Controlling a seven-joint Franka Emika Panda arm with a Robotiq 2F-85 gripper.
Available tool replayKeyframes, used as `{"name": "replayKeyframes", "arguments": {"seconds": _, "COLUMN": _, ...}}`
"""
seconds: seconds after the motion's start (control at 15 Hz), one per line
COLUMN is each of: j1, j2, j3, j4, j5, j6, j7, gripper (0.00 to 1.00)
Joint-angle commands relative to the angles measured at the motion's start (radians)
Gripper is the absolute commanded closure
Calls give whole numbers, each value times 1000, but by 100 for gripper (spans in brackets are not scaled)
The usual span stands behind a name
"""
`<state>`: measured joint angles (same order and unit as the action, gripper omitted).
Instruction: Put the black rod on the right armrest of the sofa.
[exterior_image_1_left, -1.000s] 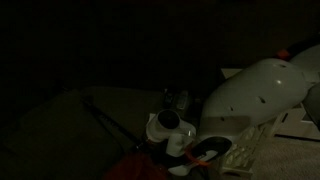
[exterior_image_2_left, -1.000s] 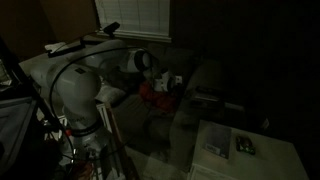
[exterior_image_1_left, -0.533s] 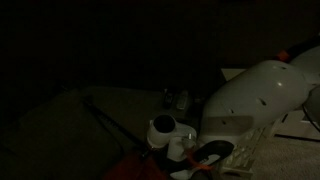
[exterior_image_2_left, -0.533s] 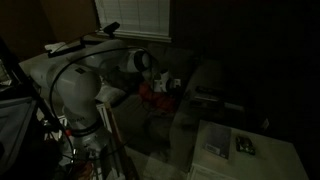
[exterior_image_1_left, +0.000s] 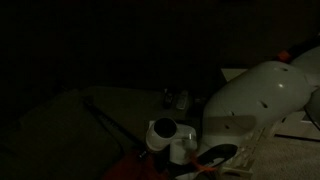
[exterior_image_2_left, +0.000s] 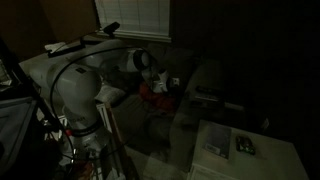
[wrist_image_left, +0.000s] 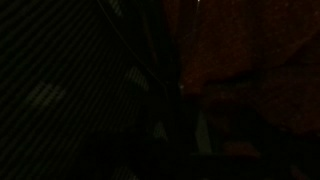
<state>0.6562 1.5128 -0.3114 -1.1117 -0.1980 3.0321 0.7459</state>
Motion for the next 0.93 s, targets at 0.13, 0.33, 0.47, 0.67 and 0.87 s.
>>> {"name": "replayKeyframes", "arguments": {"seconds": 0.13, "j1": 71, "j2": 0, "j3": -98, "j4": -35, "j5": -126, "j6": -19, "j7": 210, "gripper": 50}}
{"name": "replayKeyframes", "arguments": {"seconds": 0.33, "j1": 71, "j2": 0, "j3": -102, "j4": -30, "j5": -208, "j6": -38, "j7": 290, "gripper": 71}}
{"name": "replayKeyframes", "arguments": {"seconds": 0.47, "j1": 57, "j2": 0, "j3": -81, "j4": -20, "j5": -261, "j6": -53, "j7": 319, "gripper": 85}}
{"name": "replayKeyframes", "arguments": {"seconds": 0.67, "j1": -6, "j2": -1, "j3": 25, "j4": 8, "j5": -318, "j6": -92, "j7": 271, "gripper": 100}}
{"name": "replayKeyframes", "arguments": {"seconds": 0.87, "j1": -116, "j2": -9, "j3": 208, "j4": 43, "j5": -322, "j6": -113, "j7": 131, "gripper": 100}}
